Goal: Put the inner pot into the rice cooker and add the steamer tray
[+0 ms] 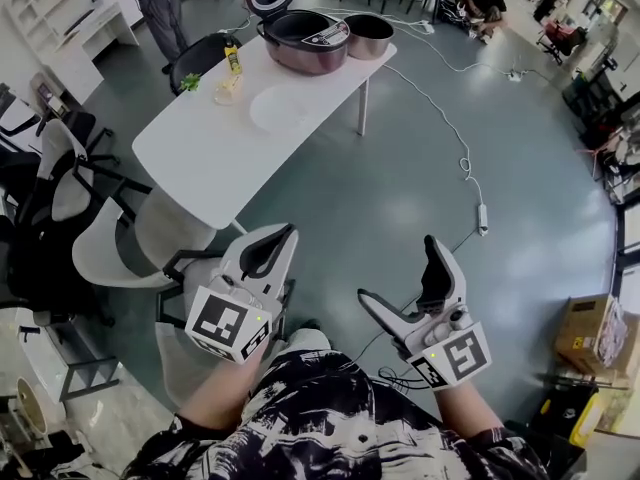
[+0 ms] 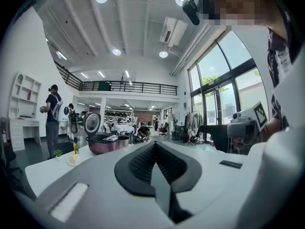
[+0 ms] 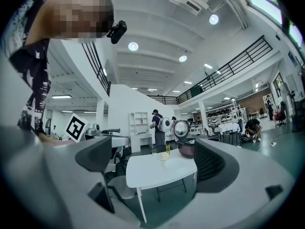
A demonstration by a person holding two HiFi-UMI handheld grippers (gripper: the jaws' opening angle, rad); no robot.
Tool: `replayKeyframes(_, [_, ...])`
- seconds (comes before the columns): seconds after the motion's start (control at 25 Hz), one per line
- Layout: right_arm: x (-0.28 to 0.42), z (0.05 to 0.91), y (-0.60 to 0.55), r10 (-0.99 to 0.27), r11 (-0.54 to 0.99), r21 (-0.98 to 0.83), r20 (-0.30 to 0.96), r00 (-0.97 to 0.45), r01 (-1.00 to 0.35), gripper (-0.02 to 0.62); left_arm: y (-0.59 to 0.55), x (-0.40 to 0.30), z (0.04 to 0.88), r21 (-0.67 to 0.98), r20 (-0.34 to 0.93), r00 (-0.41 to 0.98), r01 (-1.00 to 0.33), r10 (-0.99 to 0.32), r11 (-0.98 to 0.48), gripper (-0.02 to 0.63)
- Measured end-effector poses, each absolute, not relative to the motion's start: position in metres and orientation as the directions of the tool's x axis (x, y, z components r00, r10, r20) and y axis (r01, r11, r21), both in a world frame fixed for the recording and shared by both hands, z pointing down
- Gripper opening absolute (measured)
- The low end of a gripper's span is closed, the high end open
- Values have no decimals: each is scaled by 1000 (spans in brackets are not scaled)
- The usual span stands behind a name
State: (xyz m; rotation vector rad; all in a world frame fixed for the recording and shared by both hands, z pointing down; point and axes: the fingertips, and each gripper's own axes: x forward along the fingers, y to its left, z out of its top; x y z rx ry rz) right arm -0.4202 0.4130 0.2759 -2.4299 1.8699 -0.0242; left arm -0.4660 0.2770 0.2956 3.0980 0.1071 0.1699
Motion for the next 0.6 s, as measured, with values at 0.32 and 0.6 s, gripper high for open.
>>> replayKeyframes(0.32, [-333,281,391,-952,-302,-60,-33,304,-952,494,254,-372,298,24,100,988,119,121,-993,5])
replayKeyframes(0.6, [-243,263,329,-949,-314,-1,-10,314,-949,494,202,-272,289,49,63,983,172,175,-984,5])
